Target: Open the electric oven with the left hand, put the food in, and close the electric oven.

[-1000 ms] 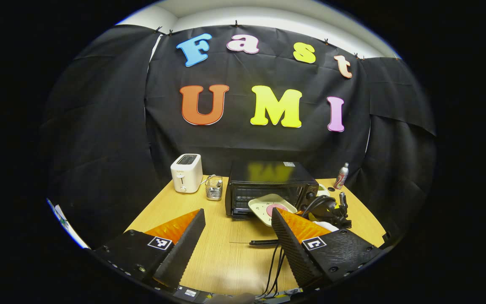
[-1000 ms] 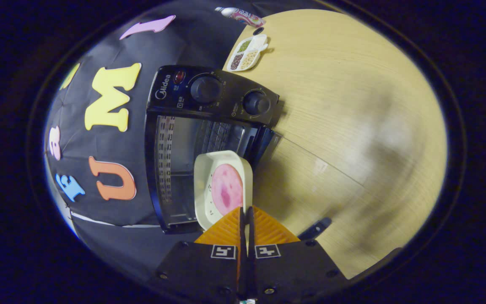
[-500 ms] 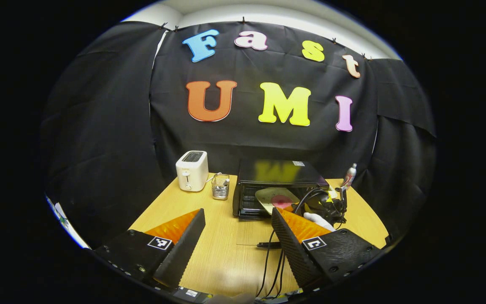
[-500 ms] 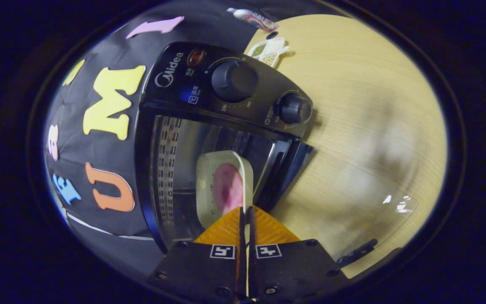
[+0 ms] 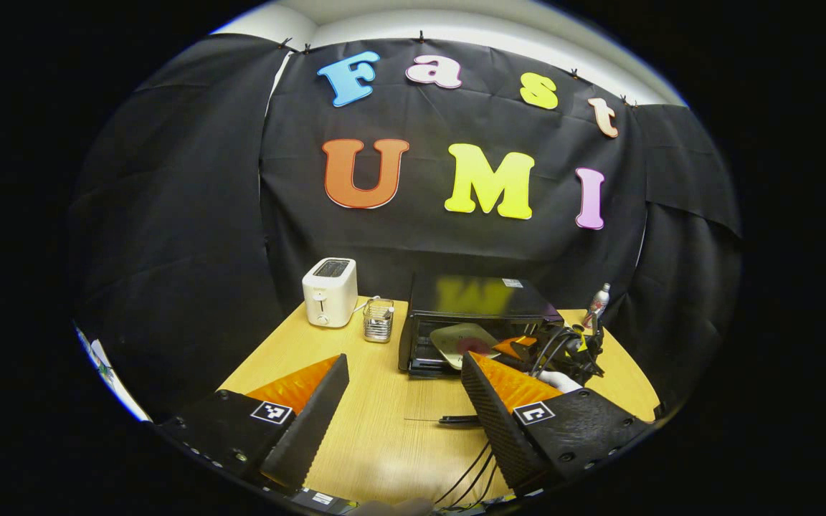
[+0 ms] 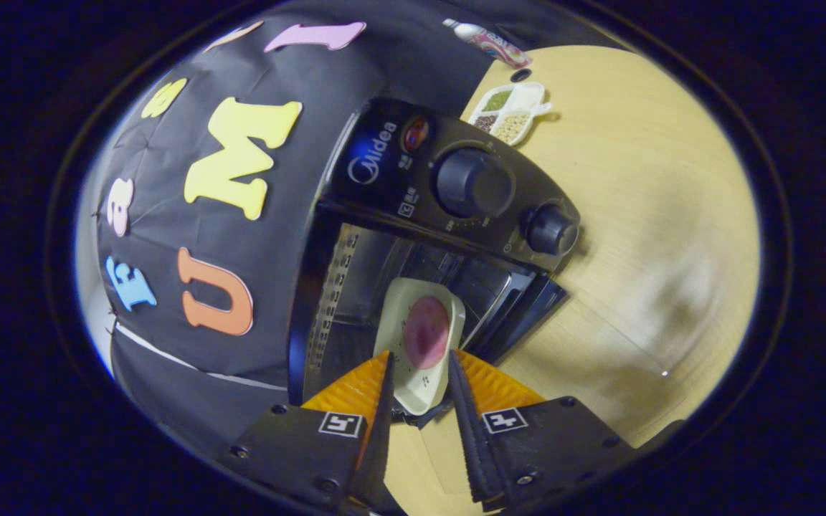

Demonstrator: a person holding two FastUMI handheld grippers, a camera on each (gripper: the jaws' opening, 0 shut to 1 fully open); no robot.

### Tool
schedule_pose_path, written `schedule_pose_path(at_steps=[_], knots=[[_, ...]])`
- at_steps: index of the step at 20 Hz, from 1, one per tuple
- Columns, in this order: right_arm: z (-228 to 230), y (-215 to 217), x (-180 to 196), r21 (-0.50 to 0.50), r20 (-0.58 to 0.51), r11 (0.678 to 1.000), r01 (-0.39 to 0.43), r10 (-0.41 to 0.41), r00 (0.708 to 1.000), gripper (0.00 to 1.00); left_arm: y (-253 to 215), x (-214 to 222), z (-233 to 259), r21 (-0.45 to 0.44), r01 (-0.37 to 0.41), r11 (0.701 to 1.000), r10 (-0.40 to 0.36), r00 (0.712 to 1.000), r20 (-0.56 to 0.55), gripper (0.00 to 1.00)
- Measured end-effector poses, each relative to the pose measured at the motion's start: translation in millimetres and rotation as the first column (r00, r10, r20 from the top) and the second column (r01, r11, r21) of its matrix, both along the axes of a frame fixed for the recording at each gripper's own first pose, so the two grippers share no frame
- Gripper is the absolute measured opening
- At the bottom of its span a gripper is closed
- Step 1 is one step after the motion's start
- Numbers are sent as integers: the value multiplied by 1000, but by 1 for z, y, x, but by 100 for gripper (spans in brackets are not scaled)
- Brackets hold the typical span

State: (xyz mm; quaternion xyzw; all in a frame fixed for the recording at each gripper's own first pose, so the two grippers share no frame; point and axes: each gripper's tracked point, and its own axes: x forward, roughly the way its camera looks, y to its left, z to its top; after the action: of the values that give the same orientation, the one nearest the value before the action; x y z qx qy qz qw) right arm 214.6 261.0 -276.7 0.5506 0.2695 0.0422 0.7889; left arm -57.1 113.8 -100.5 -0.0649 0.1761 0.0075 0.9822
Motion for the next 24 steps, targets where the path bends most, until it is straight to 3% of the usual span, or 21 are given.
schedule_pose_path(at_steps=[4, 5, 7, 9, 10, 11, 12, 14, 18, 19, 20, 21, 22, 23, 24], knots=[[21, -18, -28, -103, 20, 992, -67, 70, 997, 51, -10, 4, 6, 5, 16, 1000, -16, 999, 28, 96], [25, -23, -37, -137, 24, 986, -91, 95, 995, 61, -13, 4, 7, 4, 23, 1000, -23, 999, 35, 96], [36, -38, -56, -207, 35, 971, -119, 129, 991, 61, -20, 6, 7, 0, 32, 999, -32, 998, 51, 96], [52, -58, -72, -271, 59, 955, -121, 142, 988, 79, -26, 7, 8, -5, 37, 999, -36, 997, 64, 96], [58, -69, -80, -292, 62, 949, -118, 142, 988, 81, -29, 7, 7, -3, 36, 999, -36, 997, 69, 96], [65, -80, -88, -310, 65, 943, -118, 145, 987, 75, -31, 7, 7, 3, 37, 999, -37, 996, 75, 96], [70, -91, -95, -332, 71, 936, -117, 148, 986, 83, -34, 8, 5, 8, 38, 999, -39, 996, 77, 96], [79, -116, -110, -399, 79, 911, -105, 149, 986, 88, -40, 9, 2, 22, 43, 999, -44, 995, 85, 96], [99, -167, -137, -559, 117, 827, -59, 150, 982, 91, -57, 12, -15, 32, 59, 998, -61, 995, 83, 96], [103, -179, -141, -601, 129, 798, -44, 151, 980, 98, -61, 13, -21, 33, 64, 997, -66, 995, 75, 96], [107, -190, -147, -642, 139, 766, -28, 152, 979, 92, -66, 14, -27, 34, 69, 997, -71, 995, 72, 96], [112, -200, -151, -674, 151, 739, -10, 152, 977, 98, -70, 15, -34, 35, 74, 997, -76, 995, 69, 96], [117, -206, -154, -700, 164, 715, 5, 153, 975, 92, -75, 16, -42, 36, 84, 996, -86, 995, 58, 96], [122, -213, -159, -727, 180, 686, 21, 160, 971, 99, -80, 16, -50, 40, 89, 995, -91, 995, 49, 96], [127, -220, -163, -756, 195, 654, 41, 165, 967, 100, -86, 17, -57, 42, 102, 994, -104, 994, 40, 96]])
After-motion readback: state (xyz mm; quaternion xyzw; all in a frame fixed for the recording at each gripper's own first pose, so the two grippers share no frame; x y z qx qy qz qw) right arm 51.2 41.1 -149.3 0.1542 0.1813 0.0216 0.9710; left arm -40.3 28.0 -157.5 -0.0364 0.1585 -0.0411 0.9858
